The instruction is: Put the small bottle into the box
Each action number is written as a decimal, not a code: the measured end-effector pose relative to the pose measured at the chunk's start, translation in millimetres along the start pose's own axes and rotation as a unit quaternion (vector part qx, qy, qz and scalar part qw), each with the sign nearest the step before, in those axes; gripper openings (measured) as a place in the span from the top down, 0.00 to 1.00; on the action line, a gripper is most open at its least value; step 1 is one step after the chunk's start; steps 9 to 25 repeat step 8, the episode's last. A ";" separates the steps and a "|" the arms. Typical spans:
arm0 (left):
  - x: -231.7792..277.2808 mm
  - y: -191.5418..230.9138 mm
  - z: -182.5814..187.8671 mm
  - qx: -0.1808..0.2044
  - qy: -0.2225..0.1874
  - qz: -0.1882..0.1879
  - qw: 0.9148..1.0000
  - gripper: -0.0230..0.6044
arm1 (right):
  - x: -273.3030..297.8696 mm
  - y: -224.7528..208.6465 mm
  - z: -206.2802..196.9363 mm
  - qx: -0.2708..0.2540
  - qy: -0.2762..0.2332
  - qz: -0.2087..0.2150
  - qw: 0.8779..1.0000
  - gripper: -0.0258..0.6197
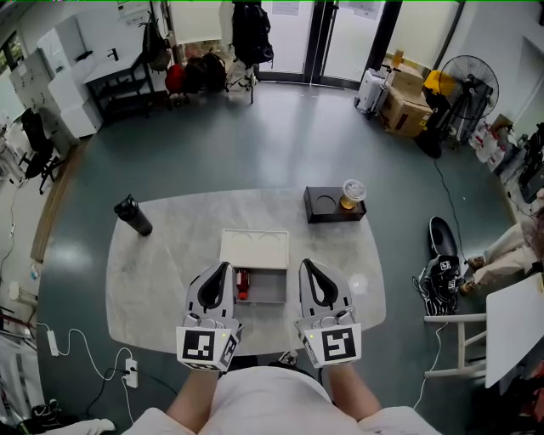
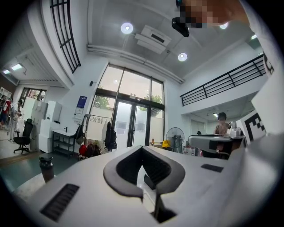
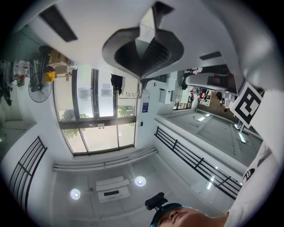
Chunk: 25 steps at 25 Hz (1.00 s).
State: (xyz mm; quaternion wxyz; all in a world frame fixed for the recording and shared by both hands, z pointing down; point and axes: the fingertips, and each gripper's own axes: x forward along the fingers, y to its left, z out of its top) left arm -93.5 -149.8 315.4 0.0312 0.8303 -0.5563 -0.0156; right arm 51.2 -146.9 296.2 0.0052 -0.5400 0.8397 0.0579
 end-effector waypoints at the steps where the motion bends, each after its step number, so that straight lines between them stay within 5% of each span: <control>1: -0.6 0.1 0.0 0.000 0.000 0.000 1.000 0.93 | -0.8 -1.1 -0.3 -0.001 0.001 -0.002 1.000 0.92; 25: -0.7 -0.8 3.3 0.007 -0.006 -0.004 1.000 0.93 | -1.7 -4.3 3.8 0.001 -0.005 -0.011 1.000 0.92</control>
